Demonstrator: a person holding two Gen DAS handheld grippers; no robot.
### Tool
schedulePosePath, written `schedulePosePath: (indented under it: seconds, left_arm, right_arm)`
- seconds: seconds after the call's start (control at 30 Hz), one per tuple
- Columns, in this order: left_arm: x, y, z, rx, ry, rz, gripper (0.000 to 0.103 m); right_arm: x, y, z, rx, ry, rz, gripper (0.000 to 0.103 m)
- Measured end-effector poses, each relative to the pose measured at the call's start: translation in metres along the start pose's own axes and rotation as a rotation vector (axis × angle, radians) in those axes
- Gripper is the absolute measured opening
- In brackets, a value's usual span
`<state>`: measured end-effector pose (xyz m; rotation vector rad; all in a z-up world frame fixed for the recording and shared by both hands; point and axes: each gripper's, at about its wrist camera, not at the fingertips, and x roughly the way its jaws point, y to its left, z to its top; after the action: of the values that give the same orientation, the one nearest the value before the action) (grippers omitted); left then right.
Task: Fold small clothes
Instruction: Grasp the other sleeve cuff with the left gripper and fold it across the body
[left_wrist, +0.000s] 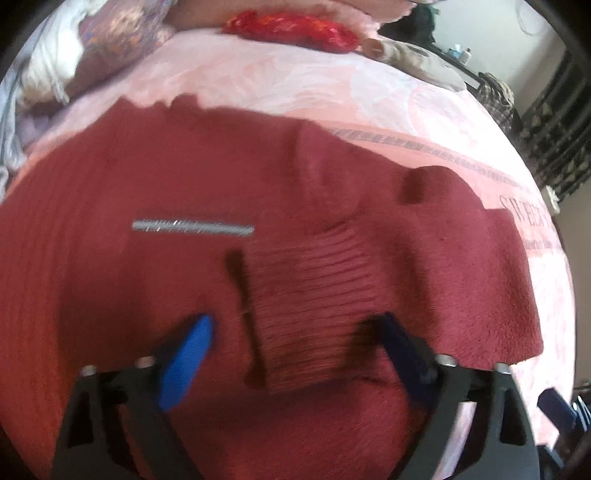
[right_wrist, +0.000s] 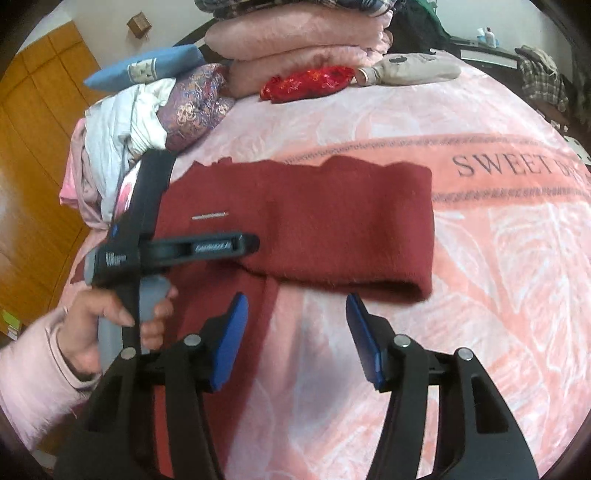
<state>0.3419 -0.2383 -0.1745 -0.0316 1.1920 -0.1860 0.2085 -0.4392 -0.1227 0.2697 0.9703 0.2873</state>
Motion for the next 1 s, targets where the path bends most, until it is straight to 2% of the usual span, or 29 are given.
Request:
schedulePosePath:
  seconds: [0.03,0.1,0.17,0.27,0.43,0.6,0.8,1.0]
  left_arm:
    - [-0.001,-0.002,0.001,0.004,-0.010,-0.005,0.067]
    - [-0.004,-0.002,0.002,-0.002,-0.032,-0.015,0.036]
    - [-0.008,0.007,0.003,-0.038,-0.040,-0.119,0.021]
    - [-0.021,0.017,0.004,-0.058,-0.086,-0.152,0.019]
    - [-0.068,0.055,0.011,-0.080,-0.230,-0.141,0.018]
    - [-0.108,0.118,0.026,-0.106,-0.323,-0.075,0.018]
    - [-0.112,0.185,0.035,-0.132,-0.325,0.041,0.018]
    - [-0.077,0.217,0.028,-0.169,-0.246,0.056,0.019]
  right_arm:
    - [0.001,-0.001,-0.003,0.002,0.002,0.001,0.051]
    - [0.002,-0.004,-0.006,0.009,0.002,0.001,0.049]
    - [0.001,-0.006,-0.008,0.021,-0.007,0.004,0.048]
    - [-0.001,-0.006,-0.009,0.039,-0.015,0.012,0.047]
    - [-0.004,-0.001,-0.005,0.047,-0.026,0.012,0.047]
    - [-0.002,0.012,0.004,0.051,-0.033,0.039,0.047]
    - [0.022,0.040,0.025,0.090,-0.037,0.118,0.047]
    - [0.077,0.064,0.050,0.112,0.023,0.125,0.045]
